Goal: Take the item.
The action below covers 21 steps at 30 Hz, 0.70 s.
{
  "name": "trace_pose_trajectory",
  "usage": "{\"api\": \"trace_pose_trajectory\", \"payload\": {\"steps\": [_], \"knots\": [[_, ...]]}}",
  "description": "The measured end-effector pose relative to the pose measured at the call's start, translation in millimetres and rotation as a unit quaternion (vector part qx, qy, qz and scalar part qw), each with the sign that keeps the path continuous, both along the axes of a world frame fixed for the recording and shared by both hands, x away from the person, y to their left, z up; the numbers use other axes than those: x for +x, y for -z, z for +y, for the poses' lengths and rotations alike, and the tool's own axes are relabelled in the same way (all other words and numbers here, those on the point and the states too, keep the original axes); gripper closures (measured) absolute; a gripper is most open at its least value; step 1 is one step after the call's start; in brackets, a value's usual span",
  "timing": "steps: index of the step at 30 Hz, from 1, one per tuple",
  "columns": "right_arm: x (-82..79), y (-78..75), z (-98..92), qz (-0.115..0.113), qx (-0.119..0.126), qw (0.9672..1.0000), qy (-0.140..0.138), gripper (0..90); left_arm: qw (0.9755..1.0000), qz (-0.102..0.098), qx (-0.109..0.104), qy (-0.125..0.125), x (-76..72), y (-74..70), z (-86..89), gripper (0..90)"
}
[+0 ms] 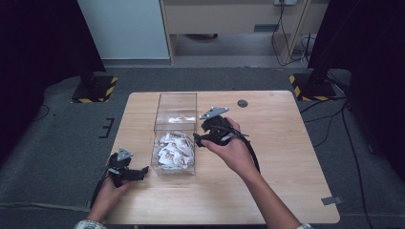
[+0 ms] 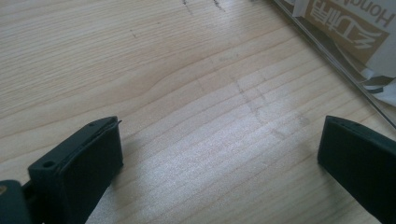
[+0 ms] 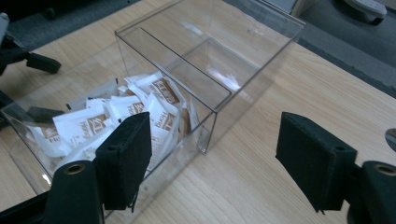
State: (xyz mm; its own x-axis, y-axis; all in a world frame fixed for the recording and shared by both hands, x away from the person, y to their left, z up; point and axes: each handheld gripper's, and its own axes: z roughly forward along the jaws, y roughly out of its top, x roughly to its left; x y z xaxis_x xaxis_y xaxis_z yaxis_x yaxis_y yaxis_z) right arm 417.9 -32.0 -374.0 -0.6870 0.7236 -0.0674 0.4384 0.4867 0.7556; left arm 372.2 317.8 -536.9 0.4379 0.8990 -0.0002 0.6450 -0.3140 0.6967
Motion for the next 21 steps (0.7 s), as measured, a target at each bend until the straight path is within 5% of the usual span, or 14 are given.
{"api": "trace_pose_trajectory", "payload": {"steps": [21], "knots": [[-4.8, 15.9, 35.0, 0.005, -0.008, 0.9978, -0.065, 59.7, 1.0, 0.0, 0.0, 0.0, 0.0, 0.0, 0.0, 0.0]]}}
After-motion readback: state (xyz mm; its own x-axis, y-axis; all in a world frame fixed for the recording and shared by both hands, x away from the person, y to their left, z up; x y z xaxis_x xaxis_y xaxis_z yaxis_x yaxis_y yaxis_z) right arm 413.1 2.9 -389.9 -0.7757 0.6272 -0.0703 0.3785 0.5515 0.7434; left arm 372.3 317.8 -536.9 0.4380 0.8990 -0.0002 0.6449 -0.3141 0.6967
